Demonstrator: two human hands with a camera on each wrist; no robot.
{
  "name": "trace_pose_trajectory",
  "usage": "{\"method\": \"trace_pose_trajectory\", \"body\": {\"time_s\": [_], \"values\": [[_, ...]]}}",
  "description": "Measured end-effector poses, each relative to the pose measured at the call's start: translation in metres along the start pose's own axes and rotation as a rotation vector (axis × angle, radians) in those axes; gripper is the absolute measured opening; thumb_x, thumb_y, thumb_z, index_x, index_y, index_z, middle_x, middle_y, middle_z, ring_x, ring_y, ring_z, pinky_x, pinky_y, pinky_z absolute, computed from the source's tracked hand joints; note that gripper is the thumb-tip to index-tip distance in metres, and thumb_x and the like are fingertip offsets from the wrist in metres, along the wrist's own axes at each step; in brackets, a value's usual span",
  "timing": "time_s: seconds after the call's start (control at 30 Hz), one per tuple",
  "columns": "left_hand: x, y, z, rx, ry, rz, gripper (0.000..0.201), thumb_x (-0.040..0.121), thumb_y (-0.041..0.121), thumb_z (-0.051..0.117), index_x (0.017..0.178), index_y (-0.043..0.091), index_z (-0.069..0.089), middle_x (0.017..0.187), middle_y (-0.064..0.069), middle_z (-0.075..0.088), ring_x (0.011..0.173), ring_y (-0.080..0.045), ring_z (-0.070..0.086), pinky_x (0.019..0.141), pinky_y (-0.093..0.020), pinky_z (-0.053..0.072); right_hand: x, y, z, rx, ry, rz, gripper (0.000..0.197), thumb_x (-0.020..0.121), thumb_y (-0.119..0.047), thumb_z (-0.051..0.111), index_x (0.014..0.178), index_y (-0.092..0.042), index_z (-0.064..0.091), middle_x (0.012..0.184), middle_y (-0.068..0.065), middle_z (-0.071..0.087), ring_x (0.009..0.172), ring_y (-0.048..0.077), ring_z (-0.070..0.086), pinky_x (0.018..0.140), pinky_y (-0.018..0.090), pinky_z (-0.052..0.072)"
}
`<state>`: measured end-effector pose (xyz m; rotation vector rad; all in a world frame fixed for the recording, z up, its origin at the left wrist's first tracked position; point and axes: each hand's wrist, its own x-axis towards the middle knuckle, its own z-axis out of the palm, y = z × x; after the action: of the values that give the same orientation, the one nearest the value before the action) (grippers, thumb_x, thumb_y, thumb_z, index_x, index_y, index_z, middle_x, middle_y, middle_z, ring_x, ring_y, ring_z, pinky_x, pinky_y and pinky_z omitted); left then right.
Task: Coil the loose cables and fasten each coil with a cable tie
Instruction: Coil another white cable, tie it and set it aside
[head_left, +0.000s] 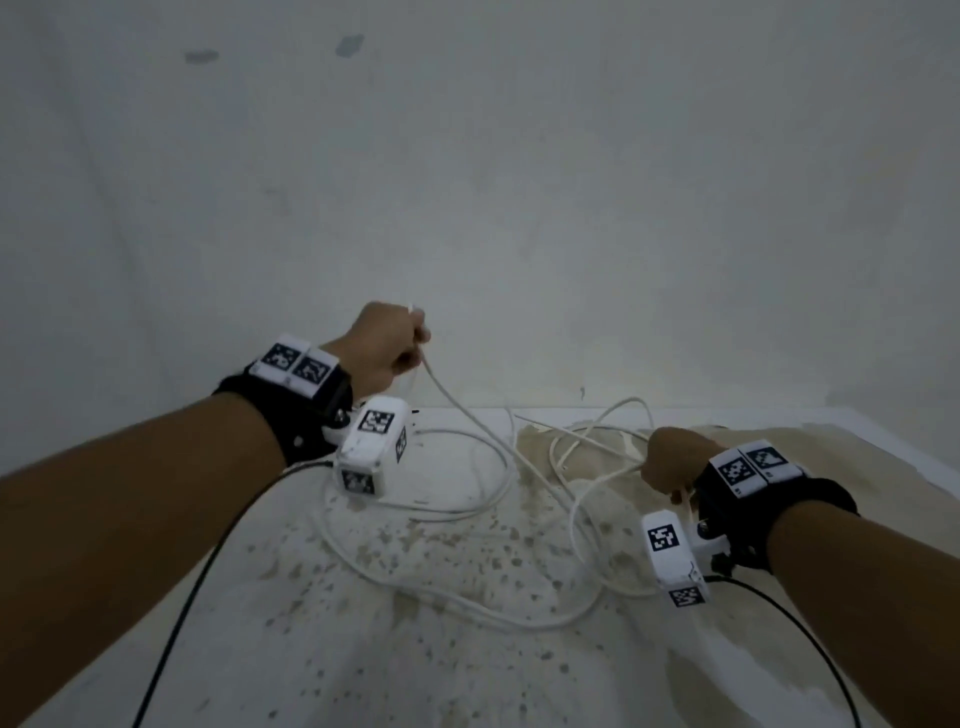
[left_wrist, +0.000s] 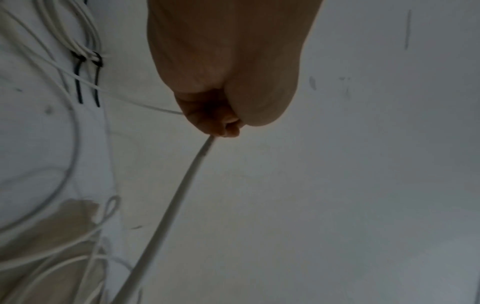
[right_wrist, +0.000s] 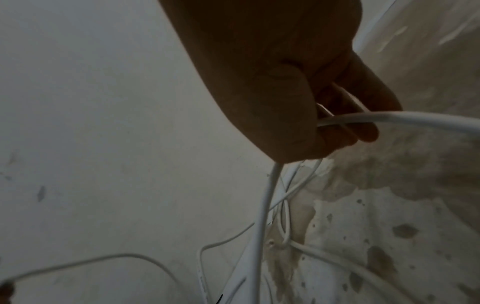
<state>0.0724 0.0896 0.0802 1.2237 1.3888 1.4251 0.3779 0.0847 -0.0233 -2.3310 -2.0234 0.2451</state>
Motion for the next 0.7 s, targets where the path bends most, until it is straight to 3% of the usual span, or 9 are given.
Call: {"method": "trace_pose_trajectory", "body": {"time_s": [0.07,0.13,0.17,0.27,0.33,0.43,0.53,0.6,0.7], "values": [[0.002,0.027,-0.002,-0.158,0.008,0.003,0.023,0.102,0.008,0.047,0.080,0.011,0.053,0.070,-0.006,0.053,0.034,-0.004,0.039,0.039,-0.014,0.037,-0.002,-0.009,0.001,-0.041,-0.066,0.006,0.027,0.100,-0.020,0.044,0.085,-0.002,0.057,0.092,0.013,0.056,0.066,0.017,0.050,0.062,0.024,0.044],[0.001,0.049,-0.004,-0.262,0.020,0.019,0.024,0.103,0.007,0.043,0.081,0.011,0.051,0.068,-0.006,0.051,0.038,-0.005,0.036,0.038,-0.014,0.037,-0.004,-0.018,0.000,-0.079,-0.038,0.033,0.047,0.100,-0.024,0.046,0.133,0.009,0.042,0.138,0.028,0.041,0.111,0.033,0.054,0.095,0.037,0.044],[0.001,0.059,-0.004,-0.327,0.033,0.027,0.025,0.103,0.005,0.041,0.081,0.011,0.050,0.067,-0.006,0.050,0.044,-0.007,0.035,0.038,-0.014,0.036,-0.008,-0.025,-0.005,-0.055,0.010,0.044,0.054,0.097,-0.023,0.050,0.140,0.007,0.036,0.144,0.028,0.035,0.126,0.038,0.045,0.104,0.043,0.038],[-0.004,0.082,-0.005,-0.508,0.080,0.049,0.025,0.102,0.000,0.036,0.081,0.008,0.047,0.066,-0.008,0.048,0.047,-0.009,0.034,0.038,-0.014,0.038,-0.014,-0.042,-0.027,0.024,0.214,-0.024,0.038,0.094,-0.019,0.050,0.131,-0.010,0.048,0.138,0.018,0.040,0.127,0.037,0.040,0.106,0.045,0.033],[-0.009,0.091,-0.005,-0.580,0.085,0.071,0.026,0.101,-0.003,0.033,0.081,0.006,0.047,0.067,-0.009,0.046,0.037,-0.008,0.038,0.040,-0.015,0.043,-0.014,-0.054,-0.043,0.142,0.241,-0.193,0.038,0.092,-0.016,0.052,0.129,-0.016,0.056,0.135,0.019,0.046,0.123,0.038,0.046,0.105,0.042,0.040],[-0.018,0.093,-0.002,-0.638,0.084,0.090,0.028,0.099,-0.008,0.030,0.081,0.004,0.048,0.069,-0.008,0.046,0.030,-0.005,0.041,0.043,-0.019,0.049,-0.029,-0.075,-0.065,0.504,0.404,-0.412,0.026,0.095,-0.017,0.052,0.113,-0.011,0.070,0.114,0.016,0.064,0.103,0.031,0.059,0.087,0.034,0.046],[-0.021,0.087,-0.001,-0.696,0.116,0.117,0.028,0.099,-0.008,0.032,0.078,0.003,0.046,0.068,-0.009,0.047,0.038,-0.007,0.045,0.048,-0.023,0.055,-0.050,-0.093,-0.075,0.877,0.441,-0.554,0.042,0.102,-0.041,0.044,0.091,-0.013,0.074,0.086,0.004,0.069,0.068,0.013,0.058,0.065,0.031,0.048],[-0.021,0.082,-0.003,-0.733,0.129,0.121,0.025,0.099,-0.007,0.033,0.081,0.002,0.047,0.067,-0.009,0.047,0.049,-0.009,0.046,0.054,-0.026,0.059,-0.058,-0.099,-0.076,0.684,0.462,-0.652,0.041,0.096,-0.046,0.056,0.078,-0.011,0.068,0.070,0.000,0.064,0.056,0.005,0.050,0.057,0.025,0.040],[-0.021,0.079,-0.009,-0.741,0.135,0.123,0.020,0.099,-0.006,0.034,0.086,0.003,0.047,0.068,-0.010,0.050,0.049,-0.010,0.044,0.056,-0.030,0.061,-0.054,-0.099,-0.073,0.369,0.472,-0.561,0.041,0.092,-0.038,0.064,0.064,-0.008,0.055,0.066,0.005,0.062,0.063,0.018,0.056,0.058,0.029,0.041]]}}
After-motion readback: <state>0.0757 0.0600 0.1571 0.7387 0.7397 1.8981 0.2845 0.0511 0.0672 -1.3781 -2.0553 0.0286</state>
